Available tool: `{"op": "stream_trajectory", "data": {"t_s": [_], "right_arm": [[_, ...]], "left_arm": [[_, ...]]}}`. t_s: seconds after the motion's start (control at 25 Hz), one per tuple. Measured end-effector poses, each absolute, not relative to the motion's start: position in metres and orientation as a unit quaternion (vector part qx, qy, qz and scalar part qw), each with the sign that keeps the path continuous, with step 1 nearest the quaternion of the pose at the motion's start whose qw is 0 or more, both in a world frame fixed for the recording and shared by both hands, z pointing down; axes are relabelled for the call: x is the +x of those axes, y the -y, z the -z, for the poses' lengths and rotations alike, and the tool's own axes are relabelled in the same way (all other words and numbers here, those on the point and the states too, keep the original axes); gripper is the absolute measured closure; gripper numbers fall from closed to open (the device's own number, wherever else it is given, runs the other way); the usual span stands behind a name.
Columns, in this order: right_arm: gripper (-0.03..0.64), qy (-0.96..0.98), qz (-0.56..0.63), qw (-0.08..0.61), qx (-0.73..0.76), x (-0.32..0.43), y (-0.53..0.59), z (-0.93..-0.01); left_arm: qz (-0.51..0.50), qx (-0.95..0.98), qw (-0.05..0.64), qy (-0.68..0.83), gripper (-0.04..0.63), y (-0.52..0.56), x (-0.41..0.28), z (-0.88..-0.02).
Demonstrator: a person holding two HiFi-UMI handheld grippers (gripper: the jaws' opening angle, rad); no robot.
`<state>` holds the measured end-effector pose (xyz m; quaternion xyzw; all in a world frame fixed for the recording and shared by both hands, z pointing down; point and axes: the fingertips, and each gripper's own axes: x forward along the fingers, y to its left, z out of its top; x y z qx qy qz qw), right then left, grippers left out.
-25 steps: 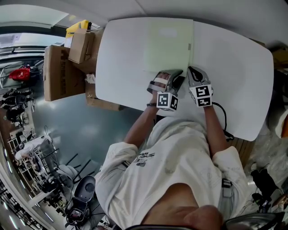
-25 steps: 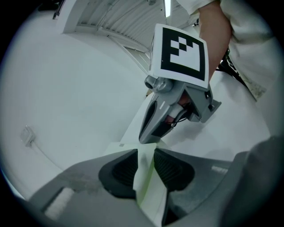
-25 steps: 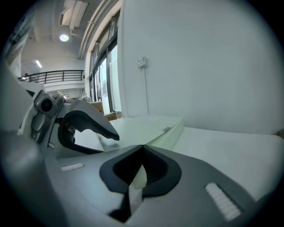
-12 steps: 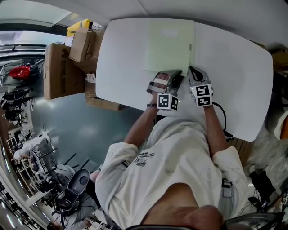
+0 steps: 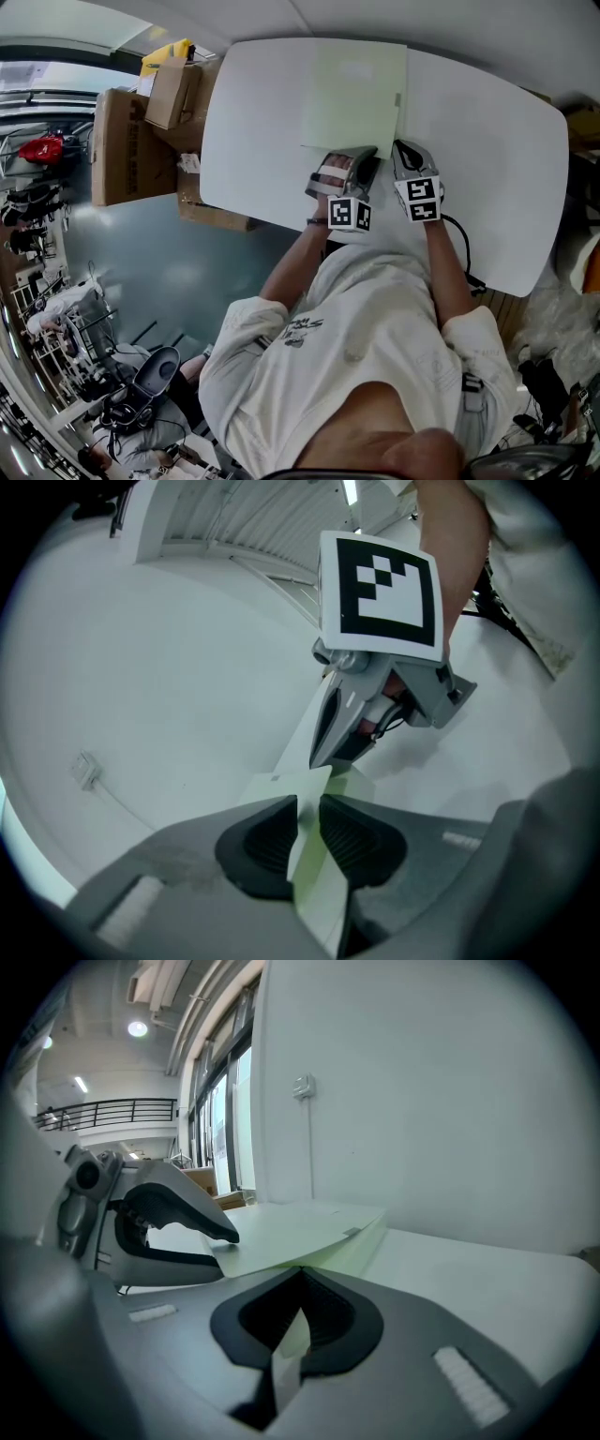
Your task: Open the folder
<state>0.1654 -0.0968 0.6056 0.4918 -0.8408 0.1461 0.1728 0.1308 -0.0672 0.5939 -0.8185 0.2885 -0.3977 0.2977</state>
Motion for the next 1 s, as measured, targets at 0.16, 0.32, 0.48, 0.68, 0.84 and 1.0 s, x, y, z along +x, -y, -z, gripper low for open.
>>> {"op": "stream_trajectory", "data": {"t_s": [0.16, 0.32, 0.48, 0.68, 0.84, 1.0], "right_arm": [[0.617, 0.841, -0.145, 0.174, 0.491, 0.170, 0.094, -0.606], [0.618, 0.841, -0.146, 0.176, 0.491, 0.165, 0.095, -0.610], [0.617, 0.840, -0.145, 0.177, 0.492, 0.166, 0.093, -0.609], [0.617, 0.839, -0.144, 0.179, 0.493, 0.169, 0.092, -0.612], [0.617, 0.837, -0.142, 0.181, 0.497, 0.177, 0.088, -0.611], [0.618, 0.835, -0.143, 0.183, 0.499, 0.176, 0.089, -0.614]], "left_arm": [[0.395, -0.814, 0.305, -0.298, 0.527, 0.065, 0.133, -0.592], [0.386, -0.814, 0.305, -0.311, 0.566, 0.067, 0.128, -0.590], [0.380, -0.814, 0.300, -0.321, 0.574, 0.066, 0.128, -0.585], [0.344, -0.811, 0.308, -0.359, 0.581, 0.074, 0.123, -0.560], [0.322, -0.811, 0.304, -0.382, 0.581, 0.073, 0.125, -0.540], [0.307, -0.809, 0.293, -0.407, 0.581, 0.076, 0.116, -0.529]]}}
